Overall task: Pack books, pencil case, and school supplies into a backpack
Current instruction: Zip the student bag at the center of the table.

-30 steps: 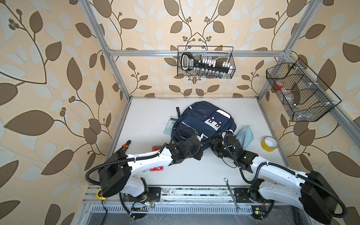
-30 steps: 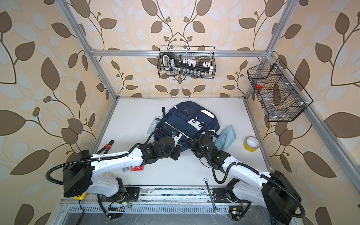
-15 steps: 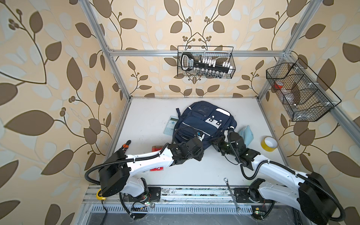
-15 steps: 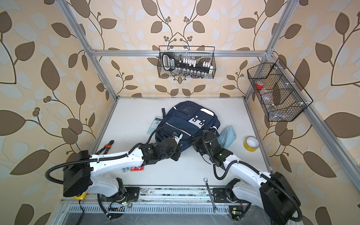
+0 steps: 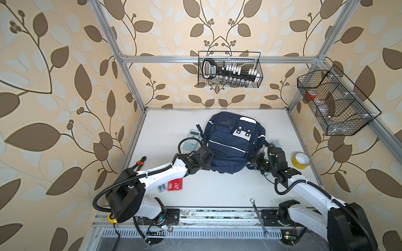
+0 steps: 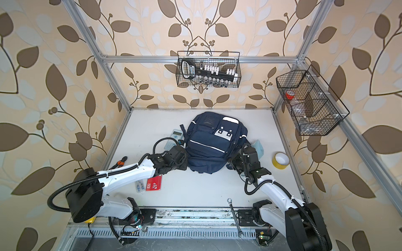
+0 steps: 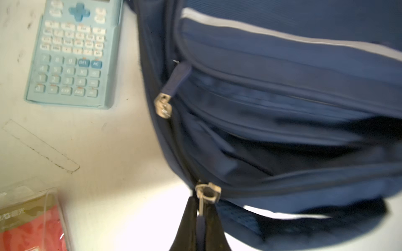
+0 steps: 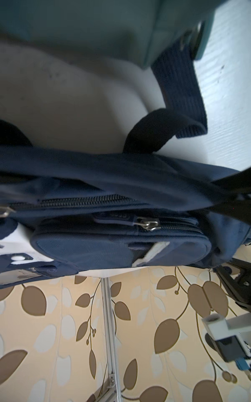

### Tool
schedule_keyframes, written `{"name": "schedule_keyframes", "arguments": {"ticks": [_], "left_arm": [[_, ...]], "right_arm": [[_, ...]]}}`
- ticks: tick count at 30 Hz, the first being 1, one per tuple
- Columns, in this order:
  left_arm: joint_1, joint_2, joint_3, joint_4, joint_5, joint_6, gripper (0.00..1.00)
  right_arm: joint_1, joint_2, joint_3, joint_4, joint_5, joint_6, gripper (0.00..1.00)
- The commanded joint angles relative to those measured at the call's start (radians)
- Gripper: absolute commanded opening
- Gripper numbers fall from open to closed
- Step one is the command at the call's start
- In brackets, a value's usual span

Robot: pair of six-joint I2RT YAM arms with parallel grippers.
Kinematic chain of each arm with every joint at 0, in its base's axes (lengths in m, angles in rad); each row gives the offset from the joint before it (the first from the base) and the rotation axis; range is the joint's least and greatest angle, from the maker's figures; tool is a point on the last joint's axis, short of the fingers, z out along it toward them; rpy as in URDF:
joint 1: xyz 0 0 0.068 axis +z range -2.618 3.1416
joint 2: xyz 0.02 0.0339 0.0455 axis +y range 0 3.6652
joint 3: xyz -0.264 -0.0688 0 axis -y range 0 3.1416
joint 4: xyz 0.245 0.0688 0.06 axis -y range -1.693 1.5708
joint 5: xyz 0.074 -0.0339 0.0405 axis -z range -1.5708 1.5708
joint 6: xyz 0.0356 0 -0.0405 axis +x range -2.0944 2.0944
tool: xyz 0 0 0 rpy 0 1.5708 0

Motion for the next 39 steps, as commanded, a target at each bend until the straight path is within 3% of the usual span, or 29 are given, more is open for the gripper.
{"name": "schedule_keyframes", "arguments": {"ticks": [1, 5, 6, 7, 8, 9, 12, 16, 20, 25, 30, 35, 36, 37, 38, 39], "left_arm": [[0.072, 0.012, 0.011, -0.071, -0.115, -0.041, 0.00], [0.070, -0.015, 0.003, -0.069, -0.094, -0.020, 0.00], [0.059, -0.048, -0.017, -0.042, -0.074, -0.008, 0.00], [0.034, -0.086, -0.046, -0.012, -0.059, 0.003, 0.00], [0.014, -0.116, -0.061, 0.004, -0.038, 0.007, 0.00], [-0.011, -0.135, -0.067, 0.010, -0.020, 0.003, 0.00], [-0.100, -0.154, -0.094, 0.066, 0.018, 0.006, 0.00], [-0.145, -0.163, -0.103, 0.153, 0.057, -0.031, 0.00], [-0.228, -0.148, -0.054, 0.164, 0.024, -0.030, 0.00], [-0.257, -0.138, -0.076, 0.222, 0.058, -0.081, 0.00], [-0.268, -0.158, -0.100, 0.218, 0.038, -0.079, 0.00], [-0.266, -0.200, -0.148, 0.201, 0.021, -0.089, 0.00], [-0.267, -0.205, -0.153, 0.191, 0.009, -0.088, 0.00], [-0.265, -0.209, -0.156, 0.180, -0.005, -0.087, 0.00], [-0.263, -0.211, -0.157, 0.173, -0.015, -0.088, 0.00], [-0.256, -0.212, -0.161, 0.167, -0.024, -0.088, 0.00]], "right_arm": [[-0.055, -0.001, 0.003, -0.028, 0.067, -0.081, 0.00], [-0.055, 0.043, 0.058, -0.035, -0.015, -0.134, 0.03], [-0.051, 0.042, 0.081, -0.056, -0.057, -0.137, 0.18], [-0.026, 0.016, 0.101, -0.084, -0.069, -0.129, 0.48], [0.007, -0.025, 0.119, -0.121, -0.051, -0.117, 0.71], [0.064, -0.083, 0.136, -0.170, -0.004, -0.090, 0.87], [0.281, -0.206, 0.171, -0.263, 0.184, 0.041, 0.91], [0.603, -0.241, 0.131, -0.246, 0.435, 0.309, 0.86], [0.779, -0.157, 0.139, -0.226, 0.565, 0.503, 0.81], [0.807, -0.058, 0.141, -0.270, 0.623, 0.644, 0.80], [0.724, 0.010, 0.141, -0.259, 0.629, 0.620, 0.73], [0.596, 0.080, 0.115, -0.181, 0.534, 0.534, 0.45], [0.572, 0.099, 0.101, -0.158, 0.504, 0.521, 0.35], [0.555, 0.116, 0.088, -0.136, 0.476, 0.508, 0.14], [0.541, 0.125, 0.081, -0.129, 0.460, 0.498, 0.00], [0.530, 0.129, 0.070, -0.129, 0.447, 0.489, 0.00]]}}
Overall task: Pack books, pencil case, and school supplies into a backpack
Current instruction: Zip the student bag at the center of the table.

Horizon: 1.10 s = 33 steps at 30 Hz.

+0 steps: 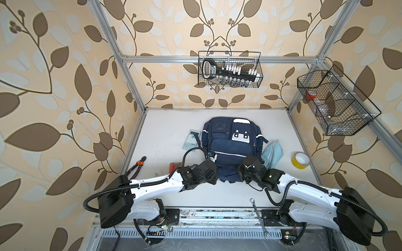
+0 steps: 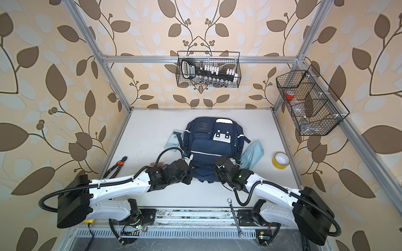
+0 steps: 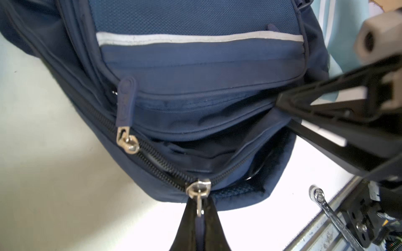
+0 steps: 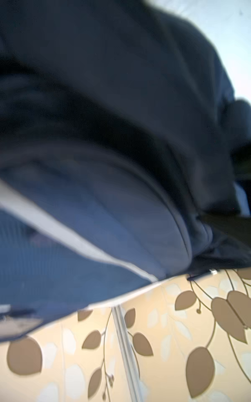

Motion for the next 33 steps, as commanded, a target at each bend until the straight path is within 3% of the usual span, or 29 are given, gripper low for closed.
{"name": "schedule_keyframes", "arguments": {"ticks": [1, 6, 12, 21, 29, 30, 31, 33], "left_arm": [[0.011, -0.051, -0.004, -0.004, -0.070, -0.018, 0.00], [0.149, 0.019, 0.032, -0.186, -0.122, -0.124, 0.00], [0.281, 0.076, 0.039, -0.198, -0.085, -0.126, 0.00], [0.310, 0.132, 0.094, -0.198, -0.067, -0.116, 0.00], [0.312, -0.029, 0.028, -0.278, -0.127, -0.136, 0.00], [0.311, -0.018, 0.044, -0.291, -0.106, -0.120, 0.02], [0.311, 0.000, 0.073, -0.318, -0.082, -0.109, 0.19], [0.311, 0.025, 0.118, -0.375, -0.072, -0.109, 0.39]], "right_arm": [[-0.055, 0.020, -0.052, 0.021, -0.007, -0.059, 0.00], [-0.115, -0.103, -0.111, -0.030, 0.001, -0.112, 0.00], [-0.151, -0.143, -0.129, -0.065, -0.017, -0.149, 0.00], [-0.151, -0.107, -0.108, -0.005, -0.043, -0.196, 0.00], [-0.170, 0.079, 0.101, -0.009, -0.179, -0.498, 0.00], [-0.165, 0.091, 0.137, -0.051, -0.185, -0.534, 0.13], [-0.158, 0.080, 0.163, -0.099, -0.169, -0.568, 0.32], [-0.153, 0.015, 0.191, -0.195, -0.114, -0.618, 0.59]]}}
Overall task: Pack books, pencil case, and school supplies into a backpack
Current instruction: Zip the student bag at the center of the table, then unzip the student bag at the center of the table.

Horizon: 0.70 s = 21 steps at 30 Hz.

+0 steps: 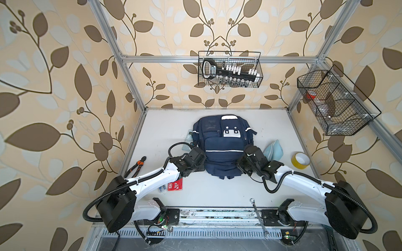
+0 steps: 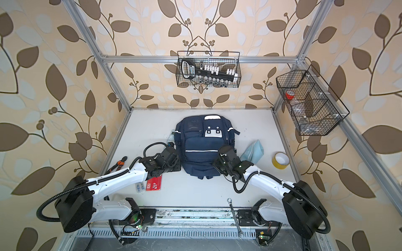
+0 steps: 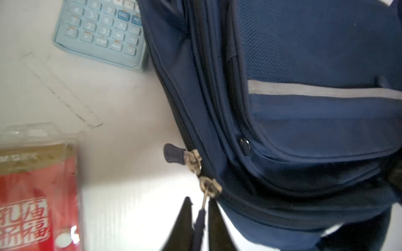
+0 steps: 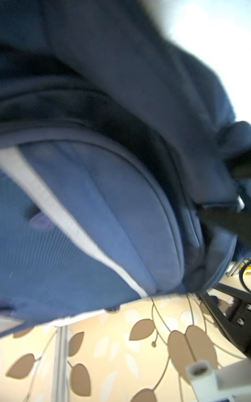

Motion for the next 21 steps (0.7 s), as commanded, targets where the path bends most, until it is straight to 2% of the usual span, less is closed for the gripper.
{"name": "schedule_keyframes", "arguments": {"ticks": [1, 4, 7, 9, 12, 16, 17, 19, 21], "left_arm": [[0.014, 0.006, 0.057, -0.137, -0.043, -0.002, 0.43], [0.014, -0.040, 0.054, -0.157, -0.054, 0.004, 0.53], [0.014, -0.091, 0.086, -0.240, -0.087, 0.006, 0.59], [0.014, -0.133, 0.107, -0.277, -0.100, 0.006, 0.61], [0.014, -0.168, 0.146, -0.254, -0.089, 0.049, 0.63], [0.014, -0.060, 0.284, -0.226, 0.022, 0.128, 0.64], [0.012, -0.012, 0.323, -0.224, 0.058, 0.149, 0.70], [0.011, 0.080, 0.391, -0.234, 0.114, 0.189, 0.72], [0.008, 0.145, 0.437, -0.242, 0.150, 0.211, 0.68]], "right_arm": [[-0.002, -0.104, 0.065, -0.190, 0.113, -0.173, 0.67], [-0.014, -0.221, 0.107, -0.318, 0.230, -0.265, 0.79], [-0.088, -0.249, 0.157, -0.381, 0.246, -0.383, 0.75], [-0.191, -0.220, 0.179, -0.365, 0.162, -0.453, 0.67], [-0.342, -0.148, 0.186, -0.260, -0.019, -0.514, 0.43], [-0.450, 0.018, 0.212, -0.130, -0.212, -0.547, 0.27], [-0.461, 0.065, 0.221, -0.102, -0.258, -0.555, 0.23], [-0.463, 0.137, 0.244, -0.082, -0.287, -0.577, 0.23], [-0.463, 0.194, 0.254, -0.068, -0.320, -0.599, 0.30]]}}
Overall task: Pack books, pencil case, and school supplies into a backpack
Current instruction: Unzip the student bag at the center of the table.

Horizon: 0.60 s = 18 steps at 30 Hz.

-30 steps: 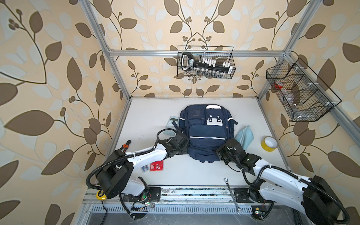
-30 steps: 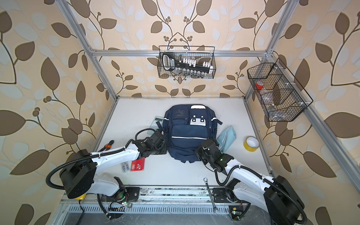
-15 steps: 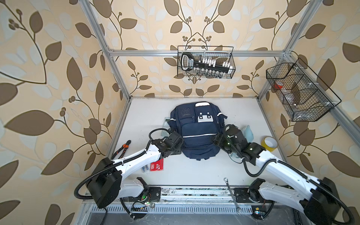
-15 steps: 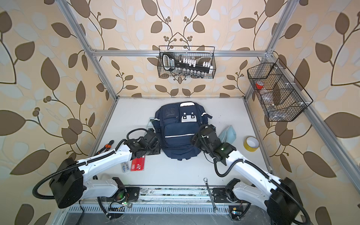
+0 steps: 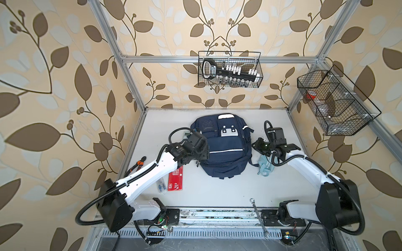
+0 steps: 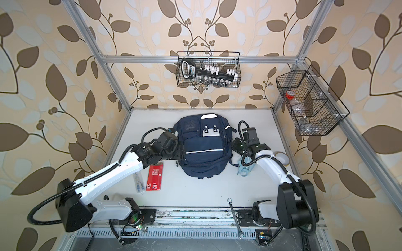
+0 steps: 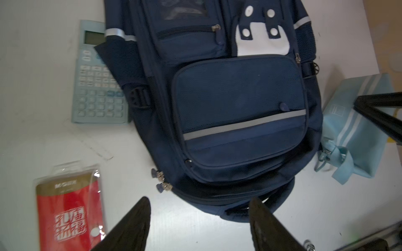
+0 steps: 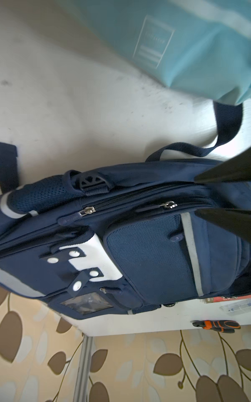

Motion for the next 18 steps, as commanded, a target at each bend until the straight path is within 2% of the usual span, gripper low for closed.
{"name": "schedule_keyframes", "arguments": {"ticks": [1, 4, 5, 8, 12, 18], "left_arm": [[0.000, 0.082, 0.048, -0.013, 0.108, 0.083, 0.67], [-0.004, 0.080, 0.028, 0.040, 0.142, 0.087, 0.67], [-0.004, 0.079, 0.017, 0.057, 0.153, 0.089, 0.67], [-0.007, 0.085, -0.011, 0.094, 0.162, 0.092, 0.68], [-0.018, 0.125, -0.033, 0.122, 0.150, 0.105, 0.68], [-0.065, 0.192, -0.049, 0.151, 0.052, 0.178, 0.68]], "right_arm": [[0.003, 0.066, 0.035, 0.061, -0.147, -0.082, 0.35], [0.010, 0.103, 0.003, 0.089, -0.181, -0.099, 0.48], [0.014, 0.115, -0.010, 0.104, -0.205, -0.103, 0.49], [0.047, 0.160, -0.009, 0.118, -0.224, -0.124, 0.49], [0.068, 0.203, 0.016, 0.123, -0.199, -0.131, 0.44], [0.069, 0.279, 0.194, -0.030, -0.100, -0.212, 0.45]]}}
